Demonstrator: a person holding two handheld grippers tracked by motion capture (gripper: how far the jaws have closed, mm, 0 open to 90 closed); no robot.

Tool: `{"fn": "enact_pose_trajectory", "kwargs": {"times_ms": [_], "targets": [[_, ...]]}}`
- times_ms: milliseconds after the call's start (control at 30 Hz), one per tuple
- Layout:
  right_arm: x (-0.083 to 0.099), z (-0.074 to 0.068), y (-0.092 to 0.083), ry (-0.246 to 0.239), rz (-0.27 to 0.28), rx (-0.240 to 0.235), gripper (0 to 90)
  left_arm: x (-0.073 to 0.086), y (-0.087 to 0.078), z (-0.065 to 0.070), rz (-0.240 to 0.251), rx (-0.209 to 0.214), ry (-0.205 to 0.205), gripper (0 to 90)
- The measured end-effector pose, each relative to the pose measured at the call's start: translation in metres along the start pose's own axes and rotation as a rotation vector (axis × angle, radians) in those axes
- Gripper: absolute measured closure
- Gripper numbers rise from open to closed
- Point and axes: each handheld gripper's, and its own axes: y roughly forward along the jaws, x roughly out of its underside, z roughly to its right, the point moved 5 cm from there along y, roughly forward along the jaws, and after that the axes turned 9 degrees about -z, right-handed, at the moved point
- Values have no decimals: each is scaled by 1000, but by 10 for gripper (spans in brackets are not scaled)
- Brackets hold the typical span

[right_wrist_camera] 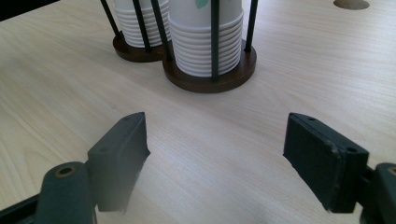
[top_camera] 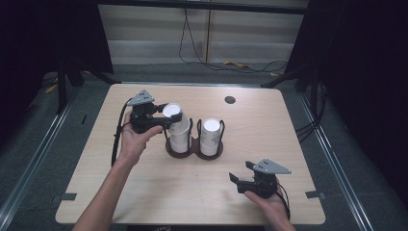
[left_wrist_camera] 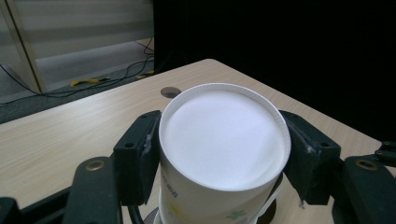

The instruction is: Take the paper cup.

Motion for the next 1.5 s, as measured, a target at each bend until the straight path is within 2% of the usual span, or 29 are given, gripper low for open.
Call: {"fn": "enact_pose_trajectory", "kwargs": {"times_ms": [233,400,500,567,700,767,833,1000,1067,1133,1267,1300,1500], "targets": [[0,0,0,0,-1,-1,217,-2,-2,4,1,6,16,346],[-1,0,1,35,5,-32,217,-2,-9,6,14,-2,20,347],[-1,1,2,33,4,-28,217,-3,-12,7,15,-2,25,349],[-1,1,1,30,5,-27,217,-3,-16,8,29,9,14,349],[-1,1,1,32,6,-23,217,-5,-20,13,42,30,26,349],[-1,1,2,34,5,-26,217,-5,-23,15,57,24,34,348],[-1,1,2,44,4,-36,217,-5,-26,17,57,5,58,346],[0,0,2,43,6,-40,218,-3,-32,23,50,34,59,346],[0,-1,2,45,5,-40,218,-1,-33,26,64,62,55,346],[0,-1,2,42,4,-42,217,1,-34,30,51,72,73,346],[-1,-2,4,36,-1,-47,215,4,-33,35,40,96,76,345],[-1,-3,5,29,0,-51,215,6,-33,39,23,106,84,345],[-2,-6,4,20,7,-61,213,10,-31,48,24,138,83,345]]}}
